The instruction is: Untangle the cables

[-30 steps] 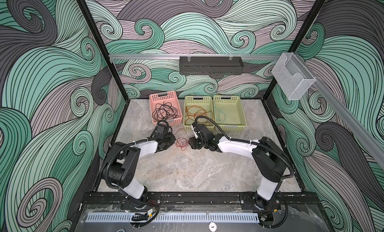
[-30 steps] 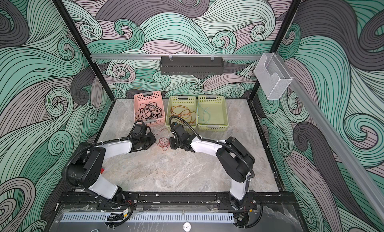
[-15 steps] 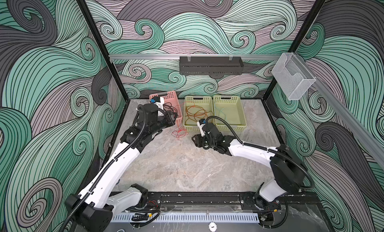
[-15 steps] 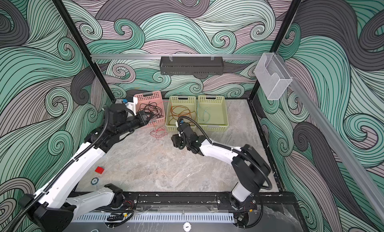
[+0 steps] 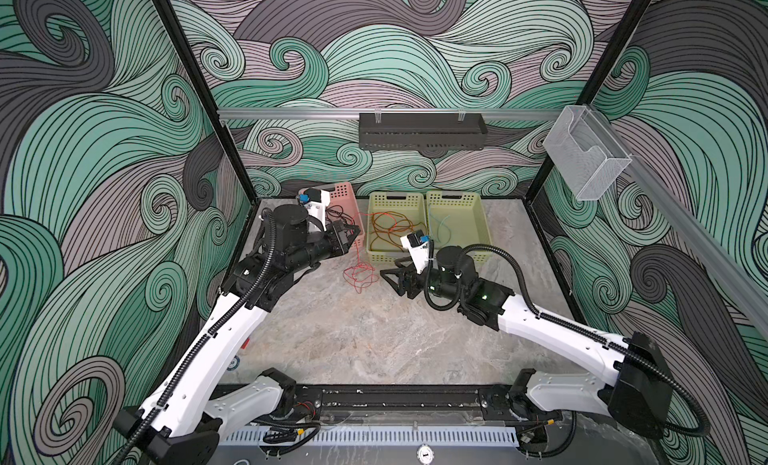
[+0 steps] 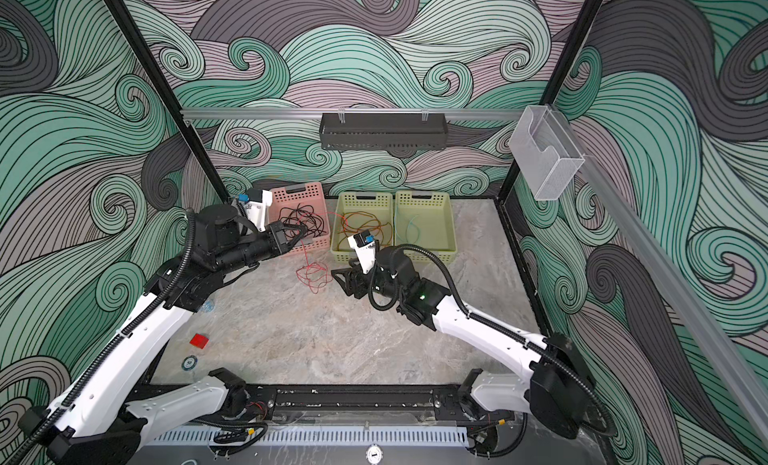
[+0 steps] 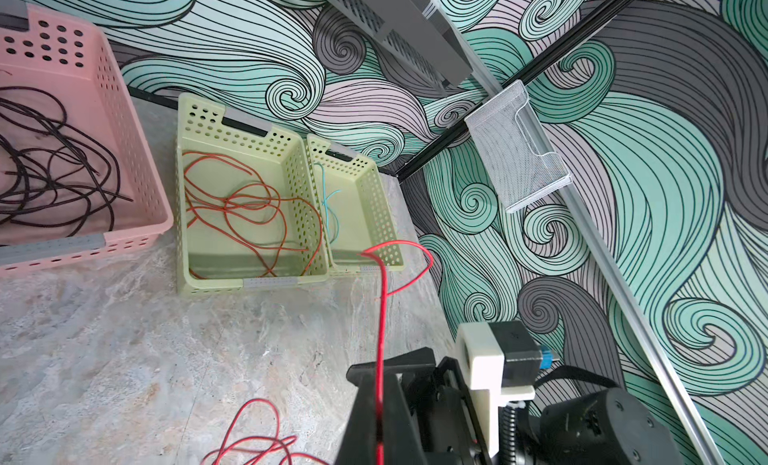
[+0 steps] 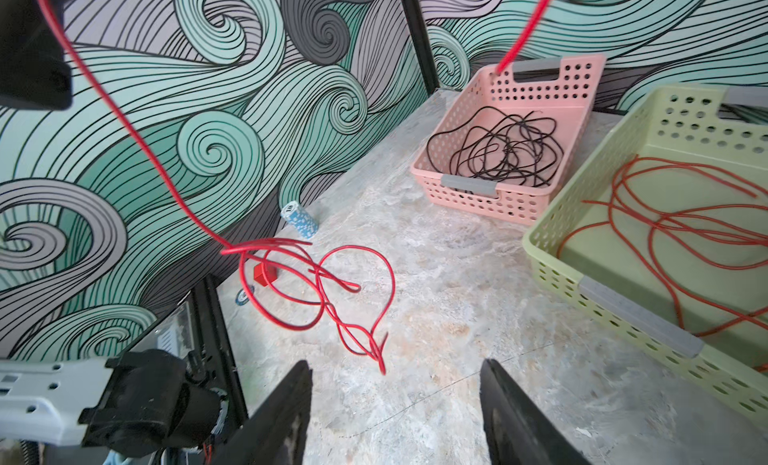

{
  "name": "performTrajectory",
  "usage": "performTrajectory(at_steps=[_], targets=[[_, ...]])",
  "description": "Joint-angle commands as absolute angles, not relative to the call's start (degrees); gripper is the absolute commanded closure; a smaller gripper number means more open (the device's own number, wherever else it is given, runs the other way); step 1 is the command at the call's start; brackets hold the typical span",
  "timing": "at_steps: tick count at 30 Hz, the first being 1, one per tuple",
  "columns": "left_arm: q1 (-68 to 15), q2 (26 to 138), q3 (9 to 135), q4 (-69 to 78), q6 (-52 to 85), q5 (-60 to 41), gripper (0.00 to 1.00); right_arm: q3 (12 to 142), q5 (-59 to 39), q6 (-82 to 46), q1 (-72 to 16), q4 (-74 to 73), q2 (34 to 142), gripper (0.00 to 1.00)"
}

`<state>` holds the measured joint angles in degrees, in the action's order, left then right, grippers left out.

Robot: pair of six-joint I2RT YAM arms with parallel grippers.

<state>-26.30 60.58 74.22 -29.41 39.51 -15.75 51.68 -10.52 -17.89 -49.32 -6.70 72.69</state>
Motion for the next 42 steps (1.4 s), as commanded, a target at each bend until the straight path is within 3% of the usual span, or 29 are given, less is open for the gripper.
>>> performTrajectory(at_steps=[1, 7, 13, 20, 26, 27, 29, 31, 39, 42], targets=[[-27.0, 59.5, 76.1, -29.5, 41.2, -17.0, 1.00, 51.2, -14.9, -16.7, -50.9, -8.7, 73.4, 0.37], [-27.3, 57.7, 75.5, -29.6, 42.1, -14.6, 1.00, 45.9, -18.1, -18.8, -54.4, -14.0, 70.2, 0.40], [-27.5, 56.8, 75.1, -28.5, 43.4, -14.4, 1.00, 45.0, -14.3, -16.8, -55.5, -12.5, 70.2, 0.37], [-27.7, 56.9, 74.6, -27.8, 44.2, -15.1, 1.00, 49.9, -9.0, -13.7, -55.5, -10.8, 75.0, 0.53], [-27.7, 56.2, 74.1, -27.1, 44.6, -15.3, 1.00, 51.5, -12.4, -15.2, -55.5, -13.4, 78.1, 0.52], [-27.8, 56.2, 74.0, -26.9, 44.7, -15.4, 1.00, 51.7, -12.9, -15.0, -55.5, -13.4, 78.7, 0.57], [-27.8, 56.0, 73.9, -26.7, 44.6, -15.2, 1.00, 52.2, -12.2, -15.8, -55.5, -13.2, 79.2, 0.82], [-27.7, 56.0, 73.9, -27.0, 44.1, -13.8, 1.00, 52.0, -12.2, -16.3, -55.5, -12.5, 78.6, 1.00], [-26.7, 55.6, 76.8, -27.5, 35.4, 4.1, 1.00, 42.1, -6.7, -18.6, -55.4, -4.7, 69.9, 1.00], [-24.5, 57.9, 81.0, -29.0, 32.8, 5.5, 1.00, 36.6, -5.0, -20.8, -55.3, -2.1, 64.8, 1.00]])
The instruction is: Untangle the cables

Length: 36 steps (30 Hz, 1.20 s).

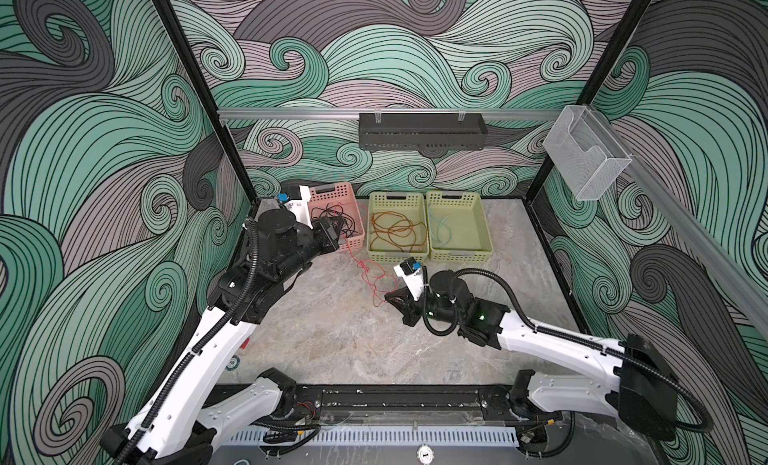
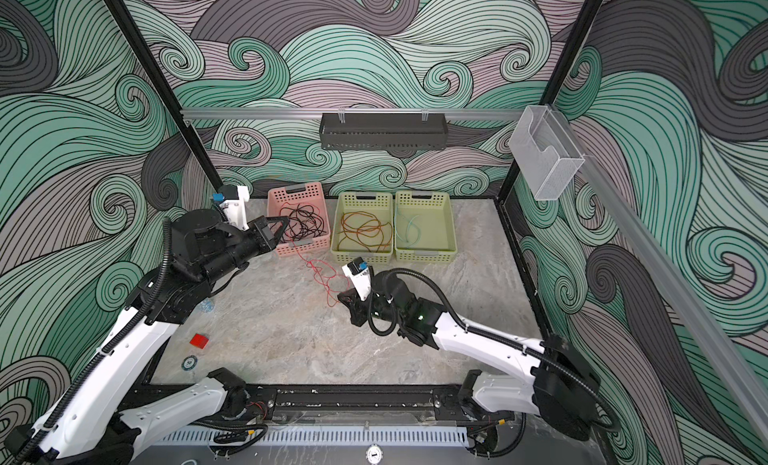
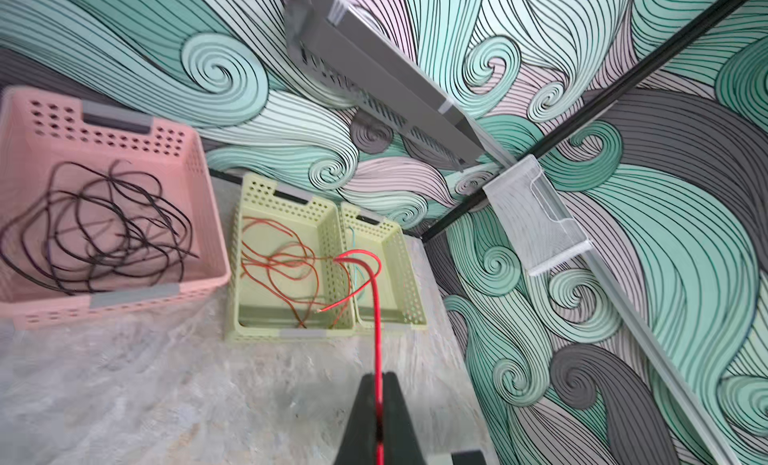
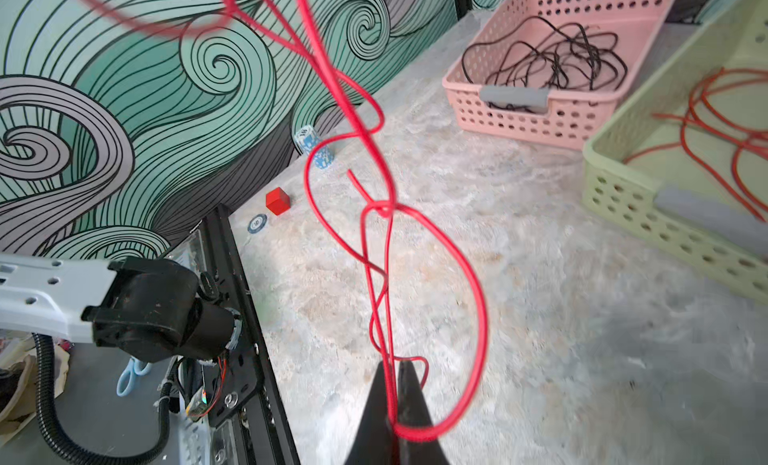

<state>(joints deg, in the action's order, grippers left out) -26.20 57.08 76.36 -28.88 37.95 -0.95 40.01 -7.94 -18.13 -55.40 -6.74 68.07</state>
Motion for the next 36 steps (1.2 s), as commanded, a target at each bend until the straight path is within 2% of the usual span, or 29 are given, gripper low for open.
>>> performTrajectory(at_steps=[1, 8, 14, 15, 17, 21, 27, 31, 36], targets=[[-23.5, 58.8, 82.2, -29.3, 32.5, 5.3, 1.00, 34.9, -4.1, -21.6, -55.2, -0.7, 62.7, 1.00], [-13.9, 63.6, 88.1, -30.2, 30.2, 3.0, 1.00, 27.4, 0.9, -25.4, -52.5, 9.2, 50.1, 1.00], [-5.4, 65.7, 89.5, -31.2, 29.5, 0.4, 1.00, 23.5, 1.2, -28.8, -45.4, 16.3, 42.3, 0.98], [-4.4, 65.8, 89.4, -31.2, 29.8, -0.1, 1.00, 23.2, 1.0, -29.2, -44.5, 17.1, 41.7, 0.87], [-3.1, 65.8, 88.8, -30.5, 31.3, -3.3, 1.00, 22.7, 1.2, -29.9, -43.5, 18.3, 40.5, 0.60], [-2.9, 66.3, 86.7, -28.8, 34.3, -10.2, 1.00, 22.5, -0.3, -28.8, -43.4, 17.4, 39.5, 0.50], [-3.0, 67.7, 82.9, -25.3, 36.7, -24.3, 1.00, 25.6, -1.9, -27.2, -43.4, 12.2, 44.0, 0.42], [-3.1, 67.8, 83.6, -26.8, 37.1, -29.8, 1.00, 31.1, -7.0, -25.4, -44.2, 5.9, 53.1, 0.40], [-3.5, 66.6, 87.9, -29.8, 36.6, -33.0, 1.00, 41.4, -8.7, -19.8, -48.6, 0.9, 64.6, 0.35]])
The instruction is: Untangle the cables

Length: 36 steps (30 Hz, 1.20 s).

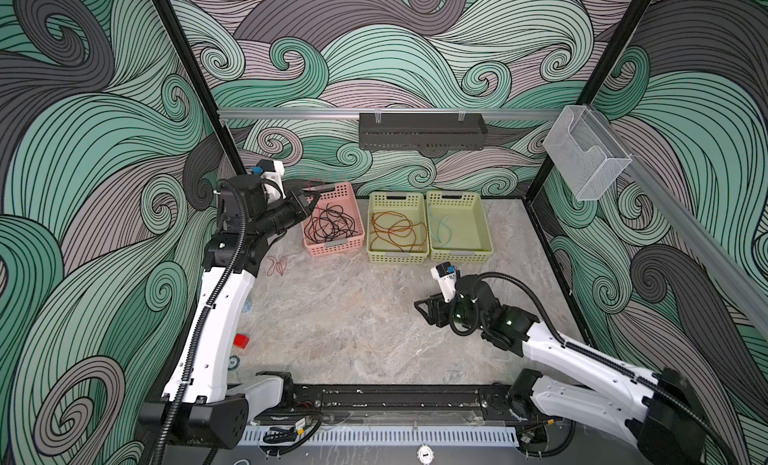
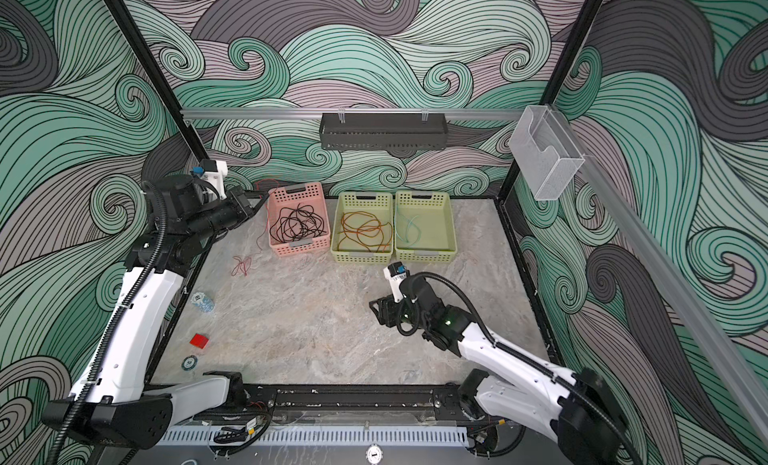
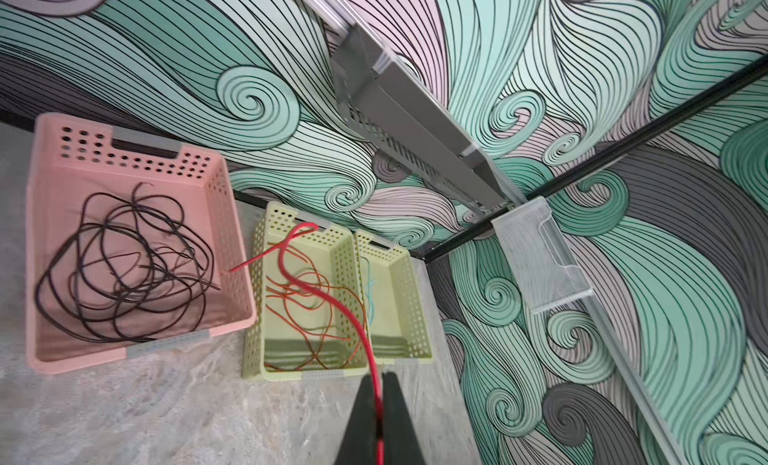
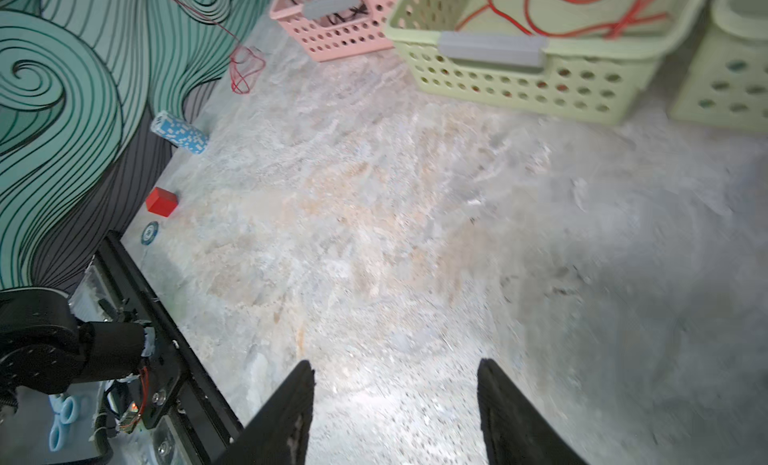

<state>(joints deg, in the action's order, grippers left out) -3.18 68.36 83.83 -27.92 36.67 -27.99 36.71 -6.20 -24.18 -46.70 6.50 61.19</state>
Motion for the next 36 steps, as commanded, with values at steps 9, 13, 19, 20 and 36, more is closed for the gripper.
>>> performTrajectory(at_steps=[9, 13, 19, 20, 36], targets=[[-4.9, 61.7, 89.8, -27.9, 41.5, -35.2, 1.00, 55.1, -17.5, -12.9, -50.2, -6.7, 78.9, 0.14], [-6.8, 61.0, 87.3, -26.3, 43.4, -36.2, 1.00, 59.5, -16.7, -8.9, -51.8, -7.4, 80.7, 0.10], [-9.7, 61.3, 85.7, -25.4, 44.1, -36.4, 1.00, 68.8, -12.7, -2.3, -51.8, -4.5, 86.9, 0.21], [-10.1, 61.3, 85.6, -25.2, 44.4, -36.4, 1.00, 70.7, -14.1, -1.6, -51.7, -3.4, 88.5, 0.34], [-10.7, 71.7, 80.6, -34.8, 36.3, -32.4, 0.01, 61.6, -9.2, -20.1, -53.2, 3.4, 70.8, 1.00]])
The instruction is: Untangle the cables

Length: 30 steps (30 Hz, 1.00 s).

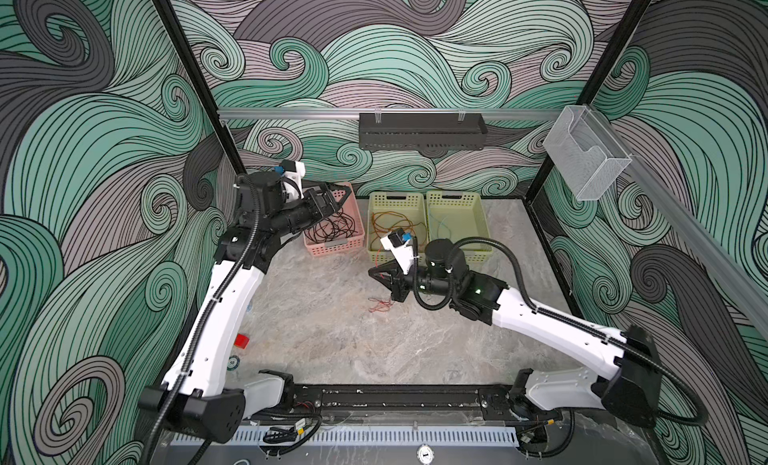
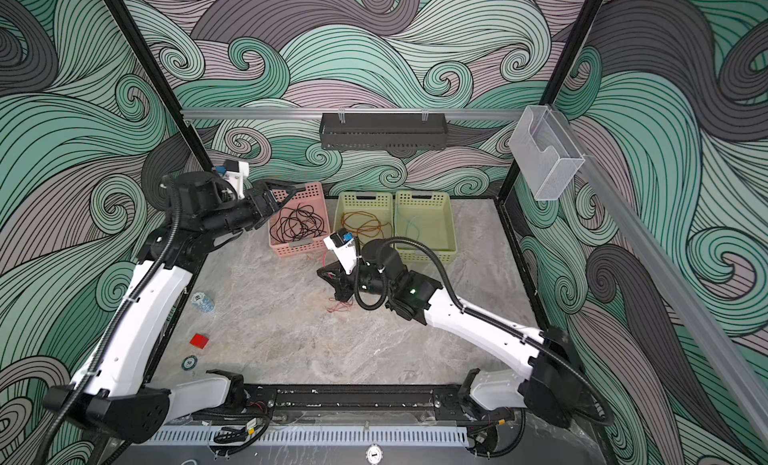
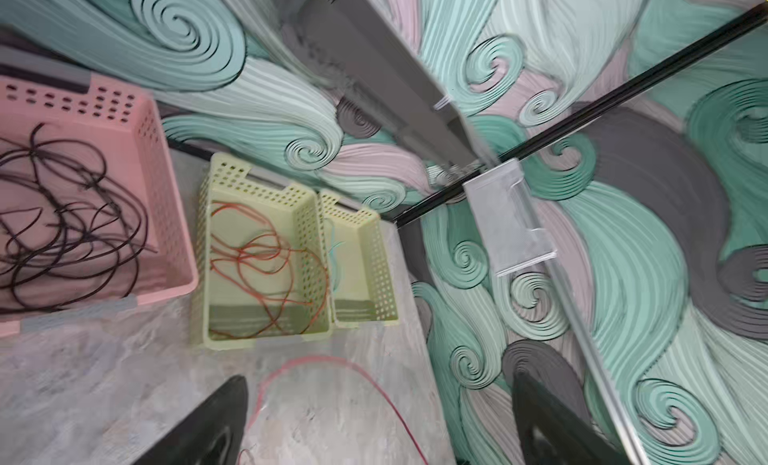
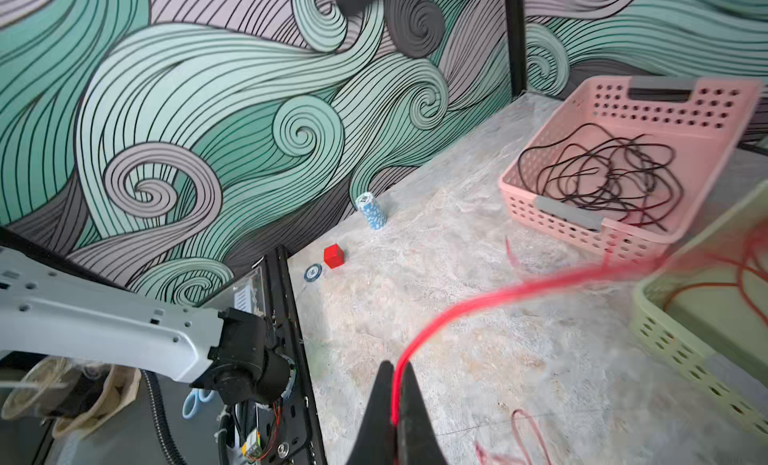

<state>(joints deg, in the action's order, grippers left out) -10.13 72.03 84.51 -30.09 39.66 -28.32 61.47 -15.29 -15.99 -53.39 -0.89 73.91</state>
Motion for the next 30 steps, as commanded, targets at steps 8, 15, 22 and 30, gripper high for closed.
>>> performTrajectory(at_steps=[8, 15, 22, 30], targets=[[-32.5, 53.6, 39.4, -12.5, 44.5, -21.3, 0.01, 55.0, -2.0, -26.5, -53.2, 5.1, 66.6, 1.00], [-57.2, 53.2, 25.4, 3.7, 41.4, -1.7, 0.01, 48.7, 3.2, -32.6, -53.7, 5.0, 61.3, 1.00], [-62.7, 70.4, 32.8, 6.1, 34.4, 5.3, 0.05, 47.6, 3.4, -32.8, -53.8, 7.1, 59.7, 1.00], [-63.5, 83.0, 36.9, 12.0, 31.7, 4.1, 0.41, 46.3, 4.6, -32.7, -54.0, 7.4, 58.1, 1.00]])
